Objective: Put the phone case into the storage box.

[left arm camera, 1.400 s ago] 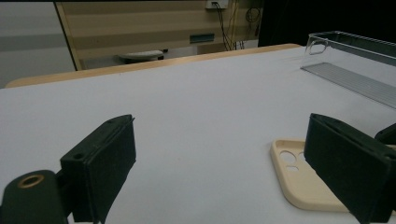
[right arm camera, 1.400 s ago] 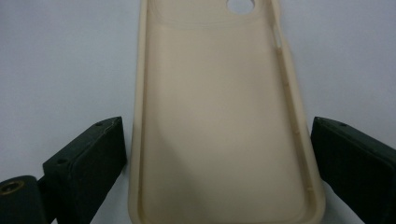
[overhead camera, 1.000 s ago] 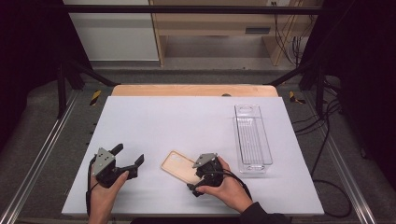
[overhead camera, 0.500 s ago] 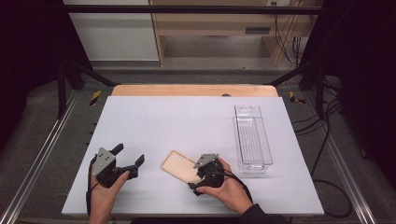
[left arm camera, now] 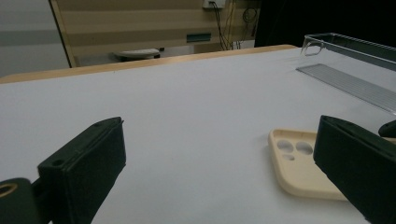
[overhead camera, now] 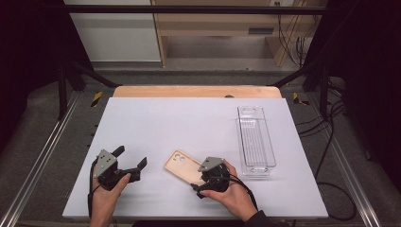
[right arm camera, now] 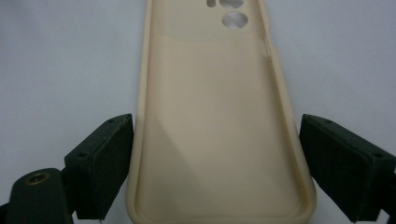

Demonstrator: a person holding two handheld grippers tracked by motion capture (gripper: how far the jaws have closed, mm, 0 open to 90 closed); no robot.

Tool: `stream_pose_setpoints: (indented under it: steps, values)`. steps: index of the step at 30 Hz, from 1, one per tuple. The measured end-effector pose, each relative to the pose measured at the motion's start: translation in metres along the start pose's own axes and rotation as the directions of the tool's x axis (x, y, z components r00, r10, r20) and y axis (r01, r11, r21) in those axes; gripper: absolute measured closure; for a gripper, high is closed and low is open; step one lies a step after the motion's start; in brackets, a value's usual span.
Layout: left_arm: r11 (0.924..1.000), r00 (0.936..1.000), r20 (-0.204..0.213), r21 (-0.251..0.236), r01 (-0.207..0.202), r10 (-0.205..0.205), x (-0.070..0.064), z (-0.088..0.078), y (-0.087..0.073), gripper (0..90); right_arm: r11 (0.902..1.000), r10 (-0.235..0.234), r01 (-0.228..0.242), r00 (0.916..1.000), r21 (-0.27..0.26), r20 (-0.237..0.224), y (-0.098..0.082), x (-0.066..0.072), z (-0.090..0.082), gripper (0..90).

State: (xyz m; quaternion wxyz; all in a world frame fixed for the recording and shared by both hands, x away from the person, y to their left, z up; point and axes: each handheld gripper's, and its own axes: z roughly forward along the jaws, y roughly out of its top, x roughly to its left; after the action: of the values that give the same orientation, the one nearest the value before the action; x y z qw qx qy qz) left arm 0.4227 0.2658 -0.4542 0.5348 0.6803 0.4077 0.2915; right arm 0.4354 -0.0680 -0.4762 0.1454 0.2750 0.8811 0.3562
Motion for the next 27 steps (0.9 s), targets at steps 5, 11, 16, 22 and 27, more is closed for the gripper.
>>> stream_pose_setpoints:
  steps: [5, 11, 16, 22, 27]
  values:
    - [0.9999, 0.9996, 0.024, 0.004, 0.012, -0.012, -0.003, 0.0, 0.001, 1.9, 0.9992, 0.008, -0.007, 0.9997, -0.039, 0.022, 0.0, -0.002, -0.006, 12.5]
    - [0.9987, 0.9959, 0.075, 0.011, 0.05, -0.05, -0.009, 0.002, 0.003, 1.9, 0.9867, 0.029, -0.018, 0.9973, -0.161, 0.067, 0.002, -0.003, -0.016, 12.5]
    - [0.998, 0.9918, 0.111, 0.013, 0.063, -0.064, -0.018, 0.004, 0.01, 1.9, 0.967, 0.038, -0.009, 0.9934, -0.255, 0.108, 0.004, -0.003, -0.022, 12.5]
    - [0.9975, 0.9836, 0.166, 0.012, 0.07, -0.071, -0.033, 0.011, 0.028, 1.9, 0.9415, 0.062, -0.013, 0.9887, -0.337, 0.136, 0.003, -0.006, -0.029, 12.5]
    - [0.9982, 0.9767, 0.206, 0.018, 0.057, -0.059, -0.046, 0.021, 0.047, 1.9, 0.9278, 0.072, -0.014, 0.987, -0.373, 0.143, 0.002, -0.007, -0.034, 12.4]
